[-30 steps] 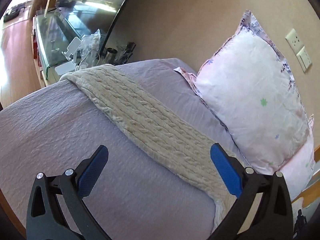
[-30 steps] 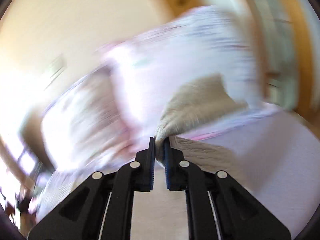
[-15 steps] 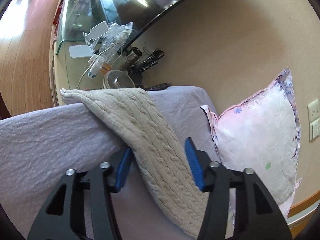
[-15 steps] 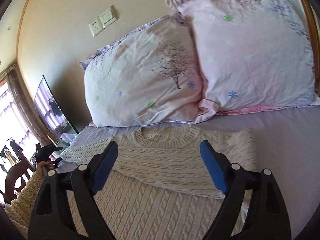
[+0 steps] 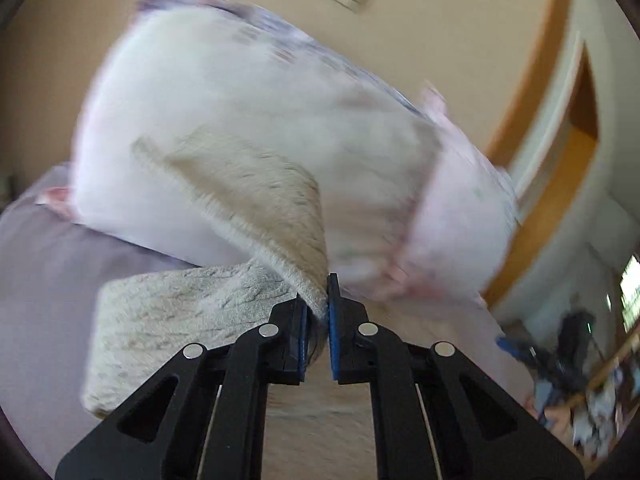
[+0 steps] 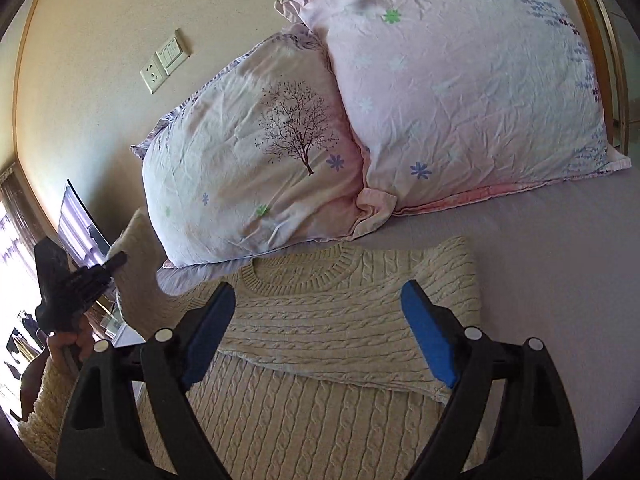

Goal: Fold small clothes

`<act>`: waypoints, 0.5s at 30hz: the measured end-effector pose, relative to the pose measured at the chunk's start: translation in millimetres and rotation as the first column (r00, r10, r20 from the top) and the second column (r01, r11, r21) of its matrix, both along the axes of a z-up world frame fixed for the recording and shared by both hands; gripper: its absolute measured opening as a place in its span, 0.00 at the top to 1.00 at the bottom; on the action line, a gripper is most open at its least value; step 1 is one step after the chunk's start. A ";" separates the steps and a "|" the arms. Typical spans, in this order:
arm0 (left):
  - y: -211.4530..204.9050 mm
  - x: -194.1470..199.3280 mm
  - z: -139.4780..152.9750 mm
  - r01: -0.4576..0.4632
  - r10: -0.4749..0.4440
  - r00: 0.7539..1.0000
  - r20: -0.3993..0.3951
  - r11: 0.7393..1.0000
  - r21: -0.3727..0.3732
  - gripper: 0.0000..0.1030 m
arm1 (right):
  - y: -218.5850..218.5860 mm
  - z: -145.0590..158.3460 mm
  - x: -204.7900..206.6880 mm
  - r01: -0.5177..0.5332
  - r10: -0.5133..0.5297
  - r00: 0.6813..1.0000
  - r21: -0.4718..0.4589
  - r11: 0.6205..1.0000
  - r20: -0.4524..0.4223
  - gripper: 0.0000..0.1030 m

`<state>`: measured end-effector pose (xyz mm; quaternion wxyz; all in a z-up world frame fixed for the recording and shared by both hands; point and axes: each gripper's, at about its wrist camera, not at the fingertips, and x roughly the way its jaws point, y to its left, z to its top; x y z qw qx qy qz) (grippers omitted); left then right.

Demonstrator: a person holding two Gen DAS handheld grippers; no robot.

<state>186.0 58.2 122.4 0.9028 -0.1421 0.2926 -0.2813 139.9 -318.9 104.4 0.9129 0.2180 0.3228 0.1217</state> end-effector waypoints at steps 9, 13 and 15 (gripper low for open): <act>-52.7 -45.9 -35.5 0.067 -0.065 0.998 -0.018 0.981 0.183 0.24 | -32.9 -50.3 26.4 0.077 -0.055 0.972 0.090 0.993 -0.230 0.42; 18.3 -65.1 -40.0 -0.072 0.088 0.994 -0.068 0.975 0.210 0.21 | -36.3 -75.6 38.7 0.117 -0.099 0.948 0.041 0.992 -0.301 0.47; 44.9 -79.6 -52.6 -0.117 0.146 0.983 -0.115 0.967 0.226 0.20 | -32.7 -87.1 44.8 0.142 -0.140 0.934 -0.017 0.990 -0.328 0.52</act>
